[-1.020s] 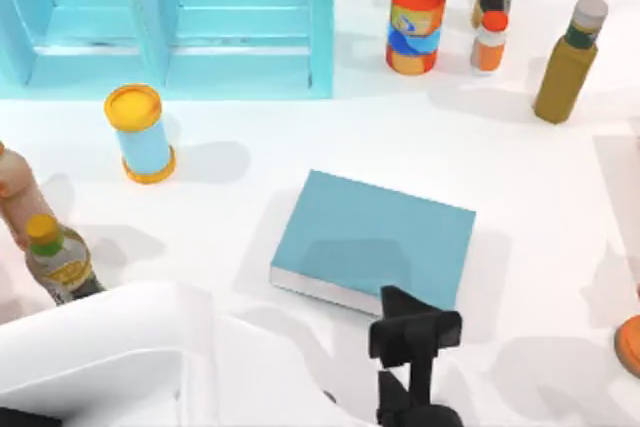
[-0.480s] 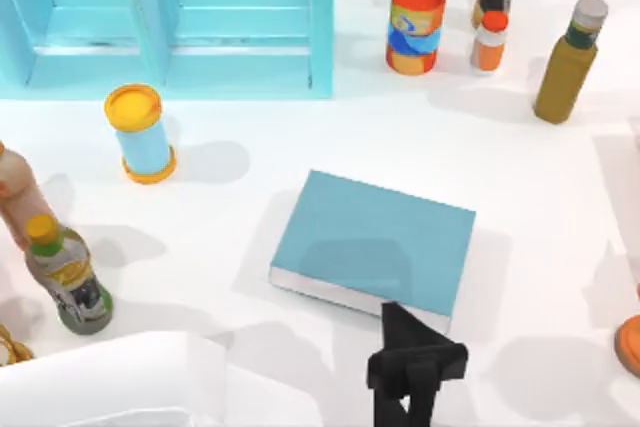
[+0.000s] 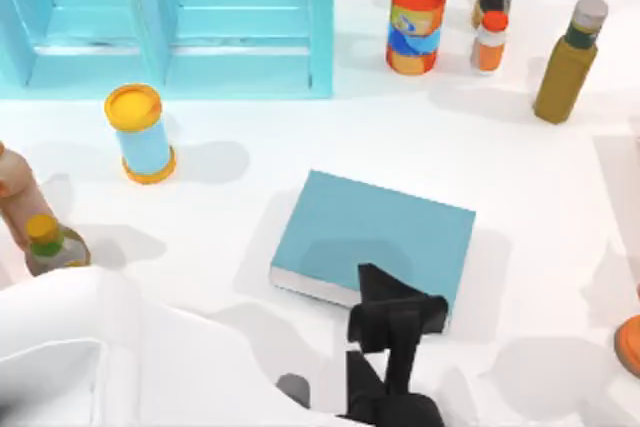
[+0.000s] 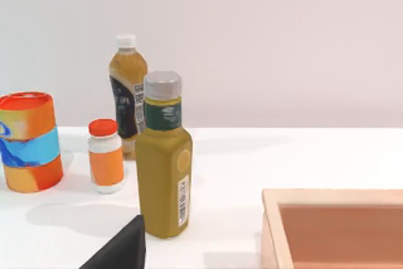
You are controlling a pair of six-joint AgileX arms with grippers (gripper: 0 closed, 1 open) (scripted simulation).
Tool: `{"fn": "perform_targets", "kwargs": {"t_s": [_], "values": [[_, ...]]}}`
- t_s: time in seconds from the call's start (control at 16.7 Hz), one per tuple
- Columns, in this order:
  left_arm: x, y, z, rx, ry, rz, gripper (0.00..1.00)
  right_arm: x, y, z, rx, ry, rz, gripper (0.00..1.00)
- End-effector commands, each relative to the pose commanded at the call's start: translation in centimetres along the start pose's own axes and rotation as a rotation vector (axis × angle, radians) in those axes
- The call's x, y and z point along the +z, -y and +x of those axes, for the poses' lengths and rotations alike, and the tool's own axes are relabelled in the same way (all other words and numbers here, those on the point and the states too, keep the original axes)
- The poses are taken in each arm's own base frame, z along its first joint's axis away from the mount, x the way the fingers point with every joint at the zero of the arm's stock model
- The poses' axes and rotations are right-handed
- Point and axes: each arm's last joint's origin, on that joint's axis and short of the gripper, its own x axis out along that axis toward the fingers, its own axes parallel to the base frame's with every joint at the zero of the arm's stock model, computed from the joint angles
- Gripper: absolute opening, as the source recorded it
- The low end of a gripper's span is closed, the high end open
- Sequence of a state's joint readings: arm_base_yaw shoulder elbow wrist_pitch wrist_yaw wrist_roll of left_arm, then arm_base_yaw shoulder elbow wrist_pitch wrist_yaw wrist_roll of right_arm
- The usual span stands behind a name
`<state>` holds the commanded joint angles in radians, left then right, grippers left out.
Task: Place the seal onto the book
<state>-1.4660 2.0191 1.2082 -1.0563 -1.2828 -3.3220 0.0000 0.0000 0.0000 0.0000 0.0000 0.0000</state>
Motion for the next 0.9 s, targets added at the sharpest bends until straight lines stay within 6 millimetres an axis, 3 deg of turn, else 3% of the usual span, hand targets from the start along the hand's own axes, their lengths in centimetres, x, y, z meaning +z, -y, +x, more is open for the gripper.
{"fn": "perform_targets", "kwargs": {"t_s": [0.12,0.3,0.6,0.78,0.9], "values": [[1.0,2.3,1.5,0.018,0.035,0.021,1.00,0.0,0.0,0.0,0.000,0.000,0.000,1.00],[3.3,7.5,4.2,0.064,0.084,0.019,1.00,0.0,0.0,0.0,0.000,0.000,0.000,1.00],[10.8,15.8,8.9,0.194,0.092,0.055,1.00,0.0,0.0,0.0,0.000,0.000,0.000,1.00],[16.5,17.5,10.1,0.249,0.011,0.249,1.00,0.0,0.0,0.0,0.000,0.000,0.000,1.00],[19.8,16.6,10.4,0.267,-0.055,0.460,1.00,0.0,0.0,0.0,0.000,0.000,0.000,1.00]]}}
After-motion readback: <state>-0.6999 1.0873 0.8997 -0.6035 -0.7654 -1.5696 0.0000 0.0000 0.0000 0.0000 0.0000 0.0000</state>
